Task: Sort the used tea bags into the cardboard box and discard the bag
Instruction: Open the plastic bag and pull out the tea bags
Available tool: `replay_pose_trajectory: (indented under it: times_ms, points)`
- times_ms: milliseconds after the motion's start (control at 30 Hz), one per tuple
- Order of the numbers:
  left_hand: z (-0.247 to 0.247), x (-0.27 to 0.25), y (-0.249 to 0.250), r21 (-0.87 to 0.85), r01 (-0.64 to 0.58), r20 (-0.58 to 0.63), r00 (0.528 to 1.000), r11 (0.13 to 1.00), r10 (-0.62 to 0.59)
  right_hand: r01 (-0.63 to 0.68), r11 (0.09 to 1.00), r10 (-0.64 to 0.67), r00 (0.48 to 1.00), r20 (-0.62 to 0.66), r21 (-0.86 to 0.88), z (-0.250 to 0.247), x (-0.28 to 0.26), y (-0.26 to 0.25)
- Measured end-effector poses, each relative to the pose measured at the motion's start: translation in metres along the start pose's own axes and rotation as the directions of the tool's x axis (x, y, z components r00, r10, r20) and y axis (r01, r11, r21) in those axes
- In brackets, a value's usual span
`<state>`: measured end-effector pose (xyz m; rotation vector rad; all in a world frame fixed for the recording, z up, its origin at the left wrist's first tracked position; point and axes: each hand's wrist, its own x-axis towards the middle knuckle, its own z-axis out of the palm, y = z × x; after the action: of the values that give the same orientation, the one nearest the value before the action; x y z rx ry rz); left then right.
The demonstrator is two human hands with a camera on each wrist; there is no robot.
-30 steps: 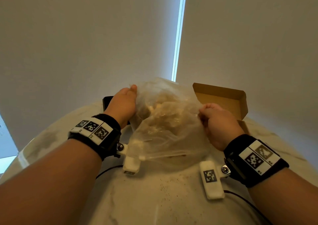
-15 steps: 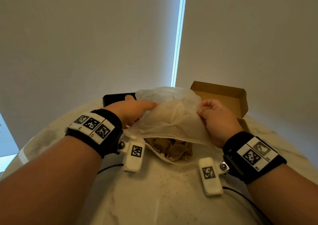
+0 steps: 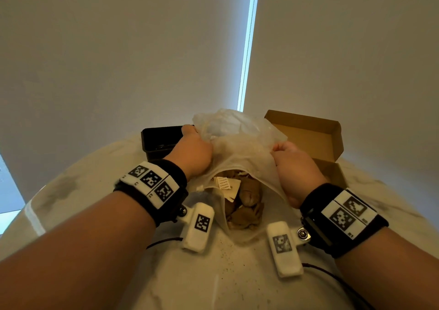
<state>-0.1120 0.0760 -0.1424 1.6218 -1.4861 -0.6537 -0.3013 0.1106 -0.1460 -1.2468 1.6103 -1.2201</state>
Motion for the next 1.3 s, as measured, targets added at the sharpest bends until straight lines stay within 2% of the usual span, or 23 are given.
replay_pose_trajectory:
  times_ms: [133,233,367,500,600,733,800,867,933,967,1000,1067,1100,1167,1233,1300]
  points:
    - [-0.007,0.004,0.0,-0.127,0.091,0.063,0.995,0.988,-0.083,0.021,0.999,-0.017,0.996,-0.088,0.046,-0.005,0.004,-0.001]
    - [-0.012,0.008,-0.005,-0.107,0.156,0.071,0.986,0.982,-0.149,0.012,0.997,-0.002,0.992,-0.128,0.076,-0.01,0.004,-0.001]
    - [-0.018,0.007,-0.004,-0.046,0.182,0.108,0.979,0.982,-0.176,-0.004,0.989,0.013,0.998,-0.059,0.15,-0.005,-0.006,-0.009]
    - [-0.028,0.004,0.004,0.002,0.15,0.121,0.981,0.989,-0.15,0.137,0.984,-0.14,0.99,0.022,0.117,-0.005,-0.011,-0.01]
    - [-0.034,-0.003,0.014,0.078,0.064,0.109,0.991,0.995,-0.072,0.091,0.989,-0.102,0.99,0.097,0.112,-0.013,-0.01,-0.01]
    - [-0.037,-0.02,0.029,0.139,-0.137,0.146,0.982,0.981,0.117,0.219,0.971,-0.199,0.963,0.18,-0.099,-0.023,-0.011,-0.013]
    - [-0.038,-0.028,0.037,0.228,-0.223,0.256,0.953,0.948,0.163,0.259,0.942,-0.199,0.943,0.265,-0.213,-0.032,-0.011,-0.016]
    - [-0.038,-0.036,0.042,0.35,-0.287,0.427,0.896,0.892,0.122,0.267,0.885,-0.103,0.912,0.398,-0.381,-0.043,-0.016,-0.021]
    - [-0.036,-0.042,0.043,0.423,-0.326,0.541,0.839,0.846,0.053,0.292,0.773,0.021,0.876,0.482,-0.563,-0.05,-0.021,-0.024]
    - [-0.034,-0.044,0.042,0.452,-0.343,0.552,0.833,0.824,0.044,0.307,0.712,0.058,0.871,0.488,-0.632,-0.051,-0.022,-0.024]
    - [-0.032,-0.043,0.041,0.48,-0.362,0.538,0.841,0.799,0.058,0.318,0.662,0.065,0.878,0.475,-0.678,-0.049,-0.023,-0.023]
    - [-0.029,-0.04,0.04,0.485,-0.409,0.466,0.869,0.773,0.168,0.348,0.615,0.0,0.897,0.442,-0.707,-0.044,-0.023,-0.022]
    - [-0.03,-0.039,0.04,0.47,-0.409,0.415,0.884,0.782,0.213,0.352,0.626,-0.048,0.908,0.416,-0.696,-0.041,-0.022,-0.02]
    - [-0.032,-0.038,0.041,0.441,-0.402,0.346,0.901,0.803,0.261,0.339,0.713,-0.136,0.926,0.353,-0.614,-0.037,-0.02,-0.017]
    - [-0.034,-0.042,0.048,0.433,-0.454,0.3,0.887,0.779,0.35,0.33,0.771,-0.185,0.934,0.305,-0.544,-0.035,-0.018,-0.016]
    - [-0.036,-0.056,0.06,0.368,-0.553,0.285,0.832,0.747,0.475,0.312,0.796,-0.178,0.94,0.292,-0.519,-0.034,-0.017,-0.015]
